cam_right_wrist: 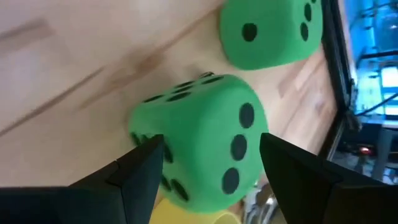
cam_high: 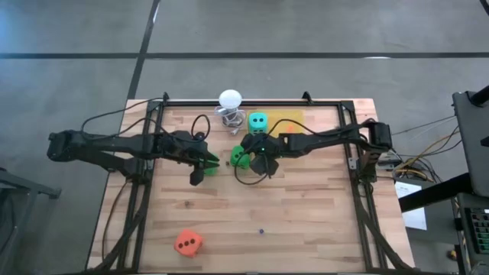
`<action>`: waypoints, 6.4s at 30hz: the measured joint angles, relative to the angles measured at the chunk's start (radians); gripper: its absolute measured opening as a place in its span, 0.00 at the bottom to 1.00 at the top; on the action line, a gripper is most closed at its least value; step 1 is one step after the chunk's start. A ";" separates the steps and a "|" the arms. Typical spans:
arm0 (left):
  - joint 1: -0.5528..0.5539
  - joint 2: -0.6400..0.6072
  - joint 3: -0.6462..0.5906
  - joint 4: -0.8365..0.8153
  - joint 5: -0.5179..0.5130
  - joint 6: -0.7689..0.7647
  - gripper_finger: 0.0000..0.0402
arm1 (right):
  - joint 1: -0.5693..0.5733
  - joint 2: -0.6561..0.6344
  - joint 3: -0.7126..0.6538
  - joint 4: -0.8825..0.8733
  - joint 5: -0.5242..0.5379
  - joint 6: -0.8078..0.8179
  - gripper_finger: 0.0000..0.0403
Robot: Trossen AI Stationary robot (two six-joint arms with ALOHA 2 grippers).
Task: Pick & Place Dice
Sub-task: Put the right large green dice into the yellow bin, then put the small yellow dice into the yellow bin
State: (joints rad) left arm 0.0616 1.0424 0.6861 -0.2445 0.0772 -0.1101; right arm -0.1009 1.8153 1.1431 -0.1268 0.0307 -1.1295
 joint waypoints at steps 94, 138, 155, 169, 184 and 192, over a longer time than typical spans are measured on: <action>0.000 0.000 0.002 0.011 -0.010 0.009 0.24 | -0.032 -0.344 -0.013 -0.401 0.426 0.700 0.02; 0.000 0.000 0.002 0.015 -0.010 0.006 0.24 | -0.290 -0.167 -0.149 -0.167 0.361 0.572 0.02; 0.000 0.000 0.002 0.015 -0.010 0.006 0.24 | -0.285 -0.253 -0.150 -0.234 0.277 0.722 0.16; 0.000 0.000 0.002 0.015 -0.010 0.005 0.24 | -0.245 -0.491 -0.150 -0.335 -0.023 0.998 0.40; 0.000 0.000 0.001 0.015 -0.018 0.002 0.24 | 0.150 -0.511 -0.176 -0.257 -0.042 1.140 0.34; 0.000 0.000 0.000 0.007 -0.018 -0.002 0.24 | 0.249 -0.337 -0.196 -0.154 0.022 1.159 0.31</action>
State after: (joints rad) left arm 0.0612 1.0420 0.6861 -0.2379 0.0591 -0.1120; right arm 0.1483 1.4787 0.9475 -0.2813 0.0525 0.0291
